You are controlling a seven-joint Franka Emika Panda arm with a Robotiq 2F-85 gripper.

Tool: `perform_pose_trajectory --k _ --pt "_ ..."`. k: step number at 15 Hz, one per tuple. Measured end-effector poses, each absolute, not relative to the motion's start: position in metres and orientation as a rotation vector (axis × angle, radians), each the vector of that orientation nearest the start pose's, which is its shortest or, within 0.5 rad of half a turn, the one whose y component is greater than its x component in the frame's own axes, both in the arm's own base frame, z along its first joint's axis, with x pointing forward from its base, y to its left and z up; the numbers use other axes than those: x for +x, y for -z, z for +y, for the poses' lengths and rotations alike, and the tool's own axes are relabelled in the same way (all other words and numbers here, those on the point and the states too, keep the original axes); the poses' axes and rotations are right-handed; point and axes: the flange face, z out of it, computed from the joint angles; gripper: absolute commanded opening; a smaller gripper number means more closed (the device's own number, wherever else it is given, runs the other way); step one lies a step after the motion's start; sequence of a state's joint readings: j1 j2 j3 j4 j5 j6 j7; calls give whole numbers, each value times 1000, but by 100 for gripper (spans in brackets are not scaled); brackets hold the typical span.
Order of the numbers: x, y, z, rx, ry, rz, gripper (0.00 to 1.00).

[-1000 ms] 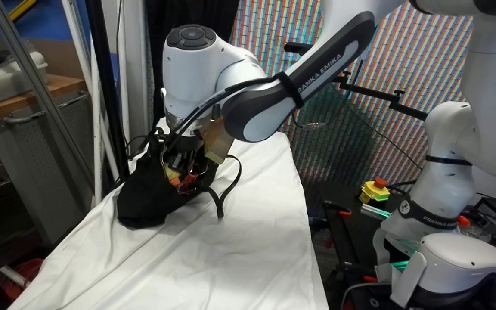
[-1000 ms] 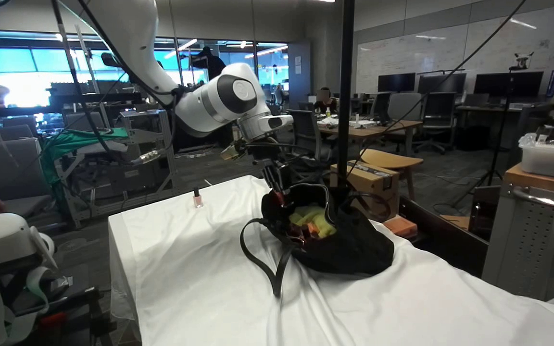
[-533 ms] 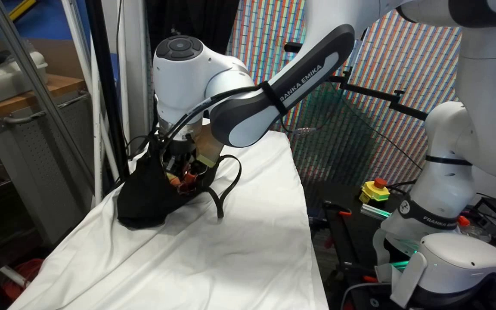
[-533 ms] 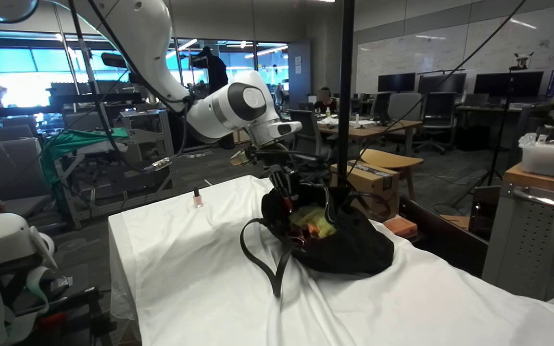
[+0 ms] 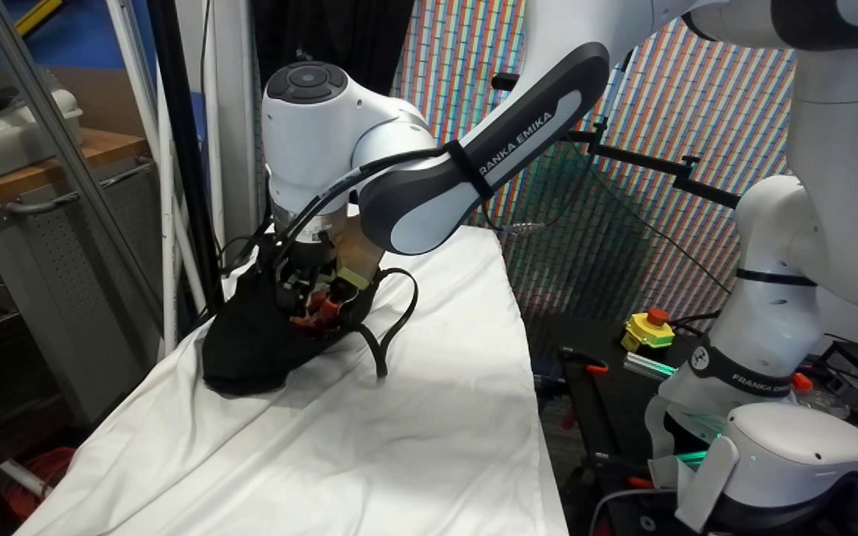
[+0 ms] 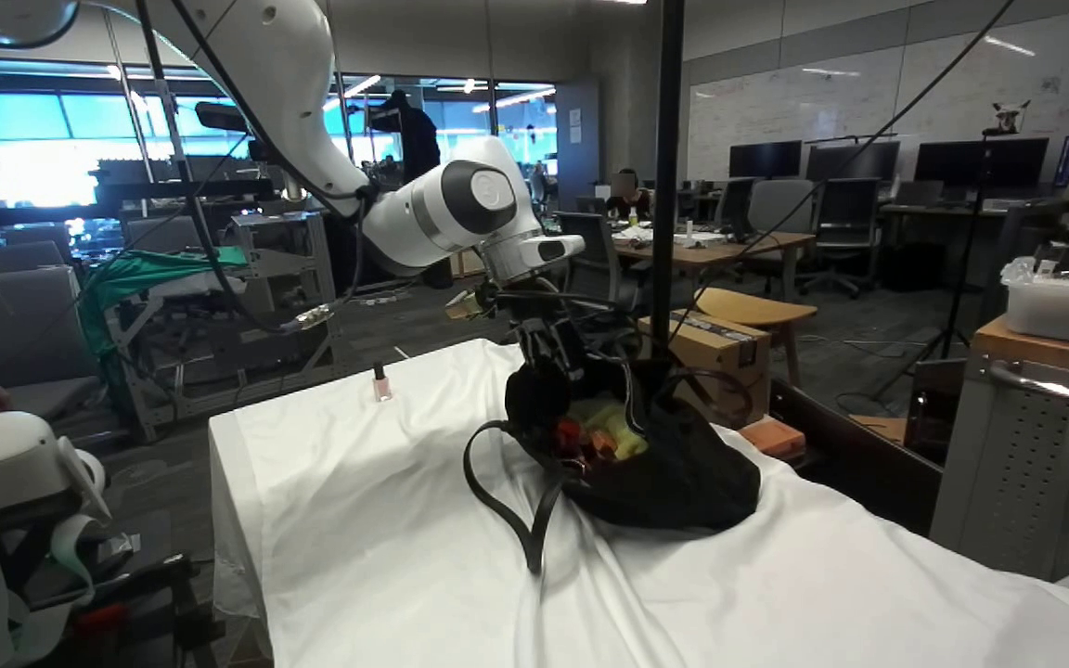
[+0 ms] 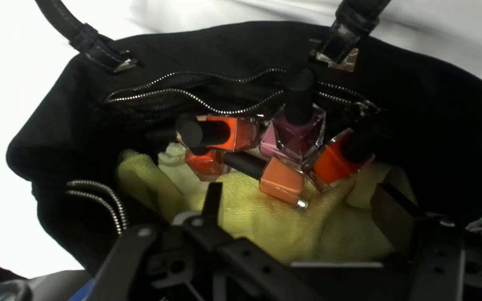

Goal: Pick up all the nail polish from the table and put them in the black bag.

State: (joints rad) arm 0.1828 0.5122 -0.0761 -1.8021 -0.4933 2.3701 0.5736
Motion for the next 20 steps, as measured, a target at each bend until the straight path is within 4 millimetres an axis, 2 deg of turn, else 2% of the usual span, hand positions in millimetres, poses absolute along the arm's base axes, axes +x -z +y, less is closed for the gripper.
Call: perform_pose_trajectory --k 6,10,15,20 --pt "654 -268 70 -3471 299 188 100" --pt "644 -266 73 -3474 272 174 100" --pt "614 -267 91 -3478 224 112 100" --pt "569 -269 127 -3475 174 12 100"
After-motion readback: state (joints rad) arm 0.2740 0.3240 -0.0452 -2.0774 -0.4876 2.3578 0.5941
